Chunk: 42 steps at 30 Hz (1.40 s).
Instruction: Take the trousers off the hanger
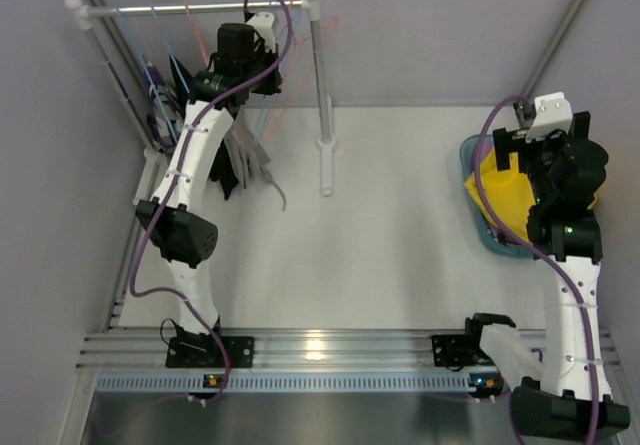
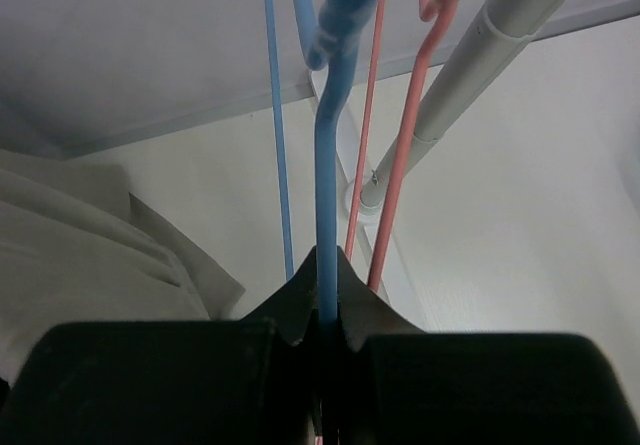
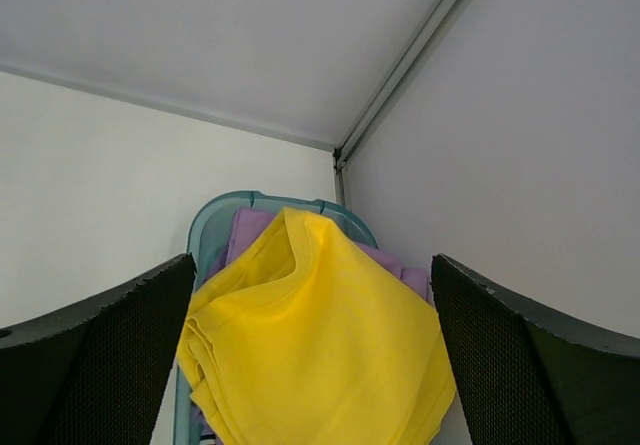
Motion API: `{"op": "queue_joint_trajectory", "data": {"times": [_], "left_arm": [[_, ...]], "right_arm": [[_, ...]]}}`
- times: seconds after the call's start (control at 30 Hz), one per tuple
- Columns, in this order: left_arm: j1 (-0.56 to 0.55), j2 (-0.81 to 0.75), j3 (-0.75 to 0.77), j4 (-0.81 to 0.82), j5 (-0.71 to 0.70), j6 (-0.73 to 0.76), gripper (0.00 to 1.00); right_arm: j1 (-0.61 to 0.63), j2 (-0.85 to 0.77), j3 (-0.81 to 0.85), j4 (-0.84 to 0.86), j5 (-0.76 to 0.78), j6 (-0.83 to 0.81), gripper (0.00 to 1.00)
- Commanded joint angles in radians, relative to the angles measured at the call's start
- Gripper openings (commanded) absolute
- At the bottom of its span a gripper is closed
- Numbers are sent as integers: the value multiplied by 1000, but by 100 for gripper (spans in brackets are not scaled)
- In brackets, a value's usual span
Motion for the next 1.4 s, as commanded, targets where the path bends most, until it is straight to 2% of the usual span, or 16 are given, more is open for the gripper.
{"op": "queue_joint_trajectory", "data": {"times": [0.0, 0.33, 0.47, 0.6, 0.7, 0.73, 0.8, 0.83, 0.87, 0.9, 0.93, 1.1, 1.23, 1.37], "left_arm": [[5, 25, 70, 91, -2, -22, 0], [14, 108, 113, 101, -26, -13, 0], [16, 103, 110, 84, 37, -16, 12], [16, 65, 98, 73, 83, -24, 34], [14, -9, 46, 71, 102, -30, 45], [14, -59, 24, 73, 105, -33, 56], [14, -143, -43, 67, 116, -39, 66], [14, -170, -65, 62, 111, -45, 76], [14, -196, -82, 55, 109, -47, 81], [16, -240, -108, 29, 108, -51, 94], [14, -262, -117, 12, 100, -54, 99], [14, -409, -218, -45, 137, -77, 99], [16, -629, -393, 37, 185, -99, 99], [16, -797, -556, 110, 94, -162, 99]], "right_arm": [[15, -25, -8, 10, -16, 12, 99], [15, -43, -32, 5, -14, 15, 100], [15, -49, -35, 2, -14, 13, 99], [15, -49, -29, -4, -16, 24, 99], [15, -52, -23, -13, -17, 30, 99], [15, -55, -21, -15, -18, 30, 99], [15, -58, -18, -23, -21, 31, 100], [15, -60, -15, -24, -21, 31, 99], [15, -58, -12, -26, -22, 34, 99], [15, -58, -11, -29, -22, 33, 100], [15, -57, -2, -35, -25, 36, 100], [15, -48, 35, -52, -28, 39, 99], [15, -45, 46, -59, -34, 45, 99], [15, -48, 42, -66, -42, 65, 99]]}}
